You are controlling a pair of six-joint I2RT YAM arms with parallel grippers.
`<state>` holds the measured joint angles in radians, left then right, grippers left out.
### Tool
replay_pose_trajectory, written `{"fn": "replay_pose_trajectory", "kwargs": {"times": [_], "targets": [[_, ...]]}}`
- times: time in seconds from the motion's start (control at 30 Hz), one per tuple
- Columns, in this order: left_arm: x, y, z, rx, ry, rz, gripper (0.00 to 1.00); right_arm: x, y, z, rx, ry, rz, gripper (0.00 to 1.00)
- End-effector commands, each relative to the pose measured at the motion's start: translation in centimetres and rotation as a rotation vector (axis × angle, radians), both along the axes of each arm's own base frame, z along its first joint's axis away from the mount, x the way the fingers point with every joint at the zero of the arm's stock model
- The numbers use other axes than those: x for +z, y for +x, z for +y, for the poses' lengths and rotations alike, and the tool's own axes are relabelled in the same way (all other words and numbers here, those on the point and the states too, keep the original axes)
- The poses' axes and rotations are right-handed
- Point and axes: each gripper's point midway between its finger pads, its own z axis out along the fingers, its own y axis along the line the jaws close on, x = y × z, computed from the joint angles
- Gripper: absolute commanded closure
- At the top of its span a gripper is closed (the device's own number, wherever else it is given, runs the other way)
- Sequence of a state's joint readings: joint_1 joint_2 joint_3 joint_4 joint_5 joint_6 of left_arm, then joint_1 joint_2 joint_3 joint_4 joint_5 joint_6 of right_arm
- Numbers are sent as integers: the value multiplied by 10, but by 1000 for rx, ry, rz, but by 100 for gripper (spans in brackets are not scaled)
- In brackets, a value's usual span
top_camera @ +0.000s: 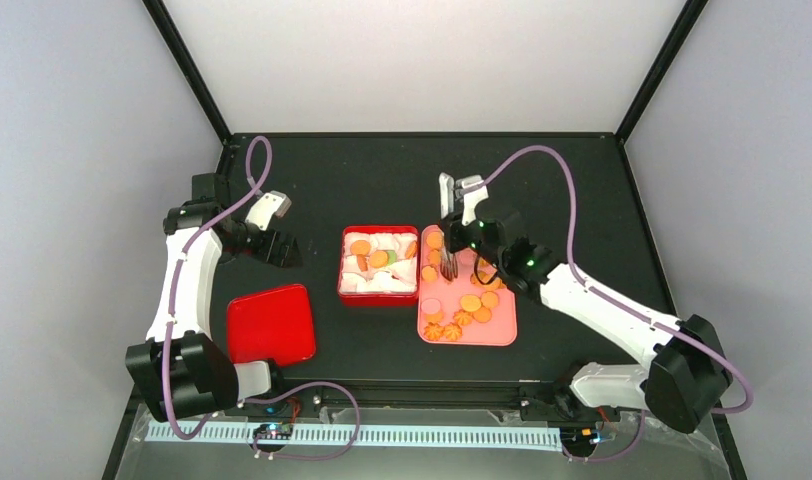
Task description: Pack the cookies
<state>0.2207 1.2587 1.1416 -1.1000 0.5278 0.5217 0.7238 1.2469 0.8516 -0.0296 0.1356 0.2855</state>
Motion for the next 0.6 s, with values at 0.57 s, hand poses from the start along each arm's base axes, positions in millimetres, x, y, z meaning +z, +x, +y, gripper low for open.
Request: {"fn": "replay_pose_trajectory", "kwargs": {"times": [0.57], "targets": [[5, 0, 2, 6, 3, -9, 1, 29, 49, 113, 149, 23, -39, 88]]}}
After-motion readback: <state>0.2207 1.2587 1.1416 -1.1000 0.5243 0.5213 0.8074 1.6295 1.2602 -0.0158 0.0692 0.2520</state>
